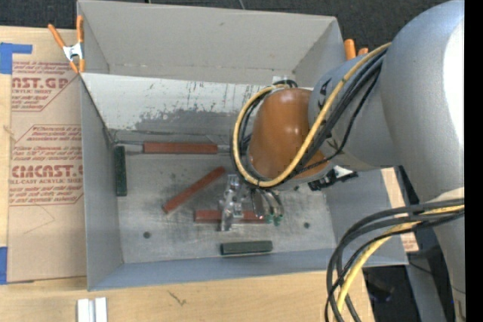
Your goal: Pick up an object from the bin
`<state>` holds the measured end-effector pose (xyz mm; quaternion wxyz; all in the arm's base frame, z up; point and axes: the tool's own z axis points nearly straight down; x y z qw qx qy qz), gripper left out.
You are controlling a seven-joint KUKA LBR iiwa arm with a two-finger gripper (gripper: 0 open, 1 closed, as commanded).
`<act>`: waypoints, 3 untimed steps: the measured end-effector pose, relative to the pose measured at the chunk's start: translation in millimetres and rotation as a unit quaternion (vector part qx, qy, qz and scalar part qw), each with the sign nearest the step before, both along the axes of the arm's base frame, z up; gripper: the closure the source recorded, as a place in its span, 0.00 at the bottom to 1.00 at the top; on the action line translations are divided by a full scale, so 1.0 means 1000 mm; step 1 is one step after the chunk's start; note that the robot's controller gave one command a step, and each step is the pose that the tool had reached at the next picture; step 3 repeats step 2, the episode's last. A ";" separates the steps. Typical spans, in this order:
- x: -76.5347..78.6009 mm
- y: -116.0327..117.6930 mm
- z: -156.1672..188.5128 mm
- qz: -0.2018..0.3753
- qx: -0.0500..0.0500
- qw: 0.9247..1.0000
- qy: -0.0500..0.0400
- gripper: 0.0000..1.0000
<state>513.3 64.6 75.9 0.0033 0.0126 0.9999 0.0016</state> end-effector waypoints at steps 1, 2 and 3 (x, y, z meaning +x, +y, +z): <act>0.000 0.000 0.000 0.000 0.000 1.000 0.000 1.00; 0.014 -0.011 0.156 -0.030 -0.001 1.000 0.002 1.00; 0.014 -0.011 0.156 -0.030 -0.001 1.000 0.002 1.00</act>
Offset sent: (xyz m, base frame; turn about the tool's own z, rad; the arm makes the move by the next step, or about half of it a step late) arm 0.0134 -0.0120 0.1559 0.0614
